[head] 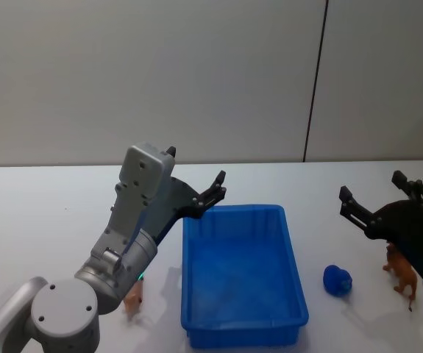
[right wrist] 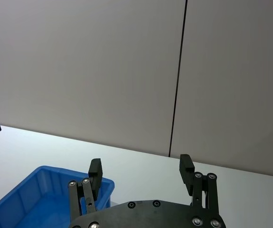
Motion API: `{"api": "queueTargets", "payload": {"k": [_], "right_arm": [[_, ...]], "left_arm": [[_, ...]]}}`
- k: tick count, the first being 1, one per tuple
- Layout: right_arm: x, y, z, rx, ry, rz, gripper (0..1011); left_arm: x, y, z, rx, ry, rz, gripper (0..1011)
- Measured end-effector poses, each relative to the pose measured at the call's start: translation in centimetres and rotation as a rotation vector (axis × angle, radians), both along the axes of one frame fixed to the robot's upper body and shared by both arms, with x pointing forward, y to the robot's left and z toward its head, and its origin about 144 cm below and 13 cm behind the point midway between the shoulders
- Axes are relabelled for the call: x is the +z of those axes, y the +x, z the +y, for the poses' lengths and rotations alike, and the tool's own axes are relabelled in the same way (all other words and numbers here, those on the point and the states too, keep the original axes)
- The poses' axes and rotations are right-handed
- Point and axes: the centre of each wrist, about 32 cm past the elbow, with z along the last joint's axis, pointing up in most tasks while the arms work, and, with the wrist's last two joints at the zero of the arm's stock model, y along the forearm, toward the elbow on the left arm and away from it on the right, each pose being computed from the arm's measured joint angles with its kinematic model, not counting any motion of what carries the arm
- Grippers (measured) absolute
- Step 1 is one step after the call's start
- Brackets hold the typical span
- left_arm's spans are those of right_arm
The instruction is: Pick up the two dolls from the table and place them into the box.
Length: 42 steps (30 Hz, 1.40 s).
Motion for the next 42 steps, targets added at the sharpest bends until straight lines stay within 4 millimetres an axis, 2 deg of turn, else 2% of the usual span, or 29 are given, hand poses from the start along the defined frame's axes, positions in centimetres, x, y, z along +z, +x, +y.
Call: {"api": "queueTargets", "payload": {"k": [24, 31, 42], "right_arm": [[-0.1, 0.1, -0.3, -0.006, -0.004, 0.004, 1001], [-0.5, 0.4, -1.5, -0.026, -0.026, 0.032, 1001], [-1.7, 1.0, -4.6, -0.050, -0.093, 0.112, 1001]], "left_arm": [[0.0, 0.0, 0.0, 0.000, 0.000, 0.000, 1001], [0.0, 0.0, 0.0, 0.000, 0.000, 0.000, 1001], [0.0, 0.0, 0.0, 0.000, 0.000, 0.000, 1001]]}}
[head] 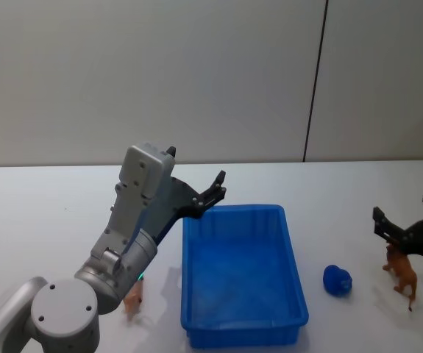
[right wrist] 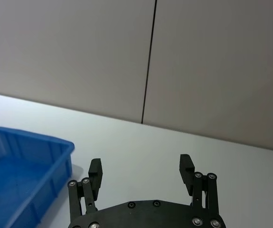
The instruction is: Pick up the two dolls from the table and place them into the box.
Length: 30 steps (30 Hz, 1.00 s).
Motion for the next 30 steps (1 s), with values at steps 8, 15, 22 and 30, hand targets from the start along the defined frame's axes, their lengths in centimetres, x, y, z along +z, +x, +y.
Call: {"api": "queueTargets", "payload": {"k": [8, 15, 22, 30], "right_arm": [[-0.8, 0.4, -1.9, -0.012, -0.047, 0.084, 1001], [-1.3, 0.7, -2.9, -0.015, -0.071, 0.151, 1001], [-2.2, 1.1, -3.8, -0.011, -0.085, 0.243, 1001], [-3.2, 1.6, -4.3, -0.005, -0.086, 0.325, 1001]], "left_arm": [[0.0, 0.0, 0.0, 0.000, 0.000, 0.000, 1001], [0.0, 0.0, 0.0, 0.000, 0.000, 0.000, 1001], [0.0, 0.0, 0.0, 0.000, 0.000, 0.000, 1001], [0.0, 0.0, 0.0, 0.000, 0.000, 0.000, 1001]]}}
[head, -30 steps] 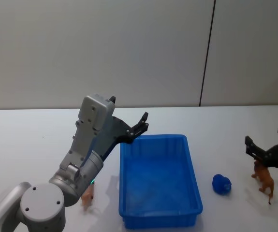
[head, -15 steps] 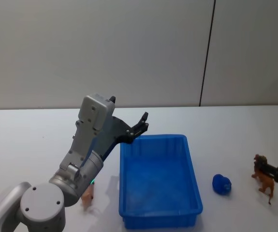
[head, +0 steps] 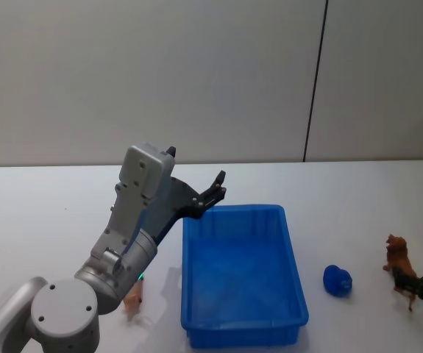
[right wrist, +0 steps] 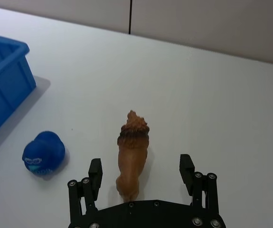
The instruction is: Pick up the two dolls from the table and place them into the box.
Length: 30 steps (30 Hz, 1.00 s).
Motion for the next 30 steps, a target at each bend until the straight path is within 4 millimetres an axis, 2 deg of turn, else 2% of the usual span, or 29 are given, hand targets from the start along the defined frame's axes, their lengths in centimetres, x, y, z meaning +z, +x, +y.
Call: {"api": "queueTargets", "payload": {"k": [6, 12, 13, 15, 19, 22, 23, 26, 27, 29, 30], "right_arm": [[-0.8, 0.4, -0.1, 0.003, 0.005, 0.048, 988], [-1.3, 0.7, -0.1, 0.004, 0.017, 0.077, 843], [-1.3, 0.7, -0.1, 0.005, 0.018, 0.079, 843], [-1.5, 0.8, -0.1, 0.005, 0.024, 0.088, 755], [-1.7, 0.9, -0.1, 0.005, 0.032, 0.096, 654], [-1.8, 0.9, 0.0, 0.005, 0.037, 0.099, 516], [-1.8, 0.9, 0.0, 0.005, 0.039, 0.100, 516], [-1.9, 0.9, 0.0, 0.007, 0.045, 0.097, 394], [-1.9, 0.9, 0.0, 0.008, 0.047, 0.095, 394], [-1.9, 0.9, 0.1, 0.009, 0.050, 0.090, 315], [-1.9, 0.9, 0.1, 0.010, 0.051, 0.088, 306]], "left_arm": [[0.0, 0.0, 0.0, 0.000, 0.000, 0.000, 1001], [0.0, 0.0, 0.0, 0.000, 0.000, 0.000, 1001], [0.0, 0.0, 0.0, 0.000, 0.000, 0.000, 1001], [0.0, 0.0, 0.0, 0.000, 0.000, 0.000, 1001], [0.0, 0.0, 0.0, 0.000, 0.000, 0.000, 1001], [0.0, 0.0, 0.0, 0.000, 0.000, 0.000, 1001], [0.0, 0.0, 0.0, 0.000, 0.000, 0.000, 1001], [0.0, 0.0, 0.0, 0.000, 0.000, 0.000, 1001], [0.0, 0.0, 0.0, 0.000, 0.000, 0.000, 1001], [0.0, 0.0, 0.0, 0.000, 0.000, 0.000, 1001], [0.0, 0.0, 0.0, 0.000, 0.000, 0.000, 1001]]}}
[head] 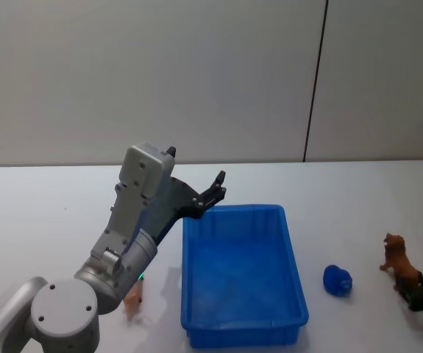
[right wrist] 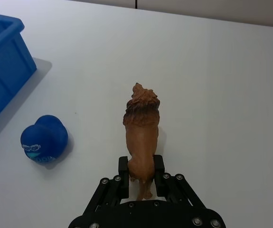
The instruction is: Pick up the two dolls from the table and place them into the box.
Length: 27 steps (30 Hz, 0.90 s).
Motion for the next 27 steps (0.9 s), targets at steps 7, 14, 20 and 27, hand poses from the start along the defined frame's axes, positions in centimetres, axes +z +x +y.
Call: {"api": "queueTargets", "payload": {"k": [7, 14, 20, 27], "right_arm": [[0.4, 0.0, 0.3, 0.009, 0.010, -0.047, 284], [1.2, 0.1, 0.7, 0.031, 0.022, -0.124, 284], [2.3, 0.1, 1.4, 0.084, 0.038, -0.199, 284], [3.6, 0.3, 2.5, 0.163, 0.057, -0.262, 284]], "left_arm": [[0.0, 0.0, 0.0, 0.000, 0.000, 0.000, 1001], [0.0, 0.0, 0.0, 0.000, 0.000, 0.000, 1001], [0.0, 0.0, 0.0, 0.000, 0.000, 0.000, 1001], [0.0, 0.0, 0.0, 0.000, 0.000, 0.000, 1001]]}}
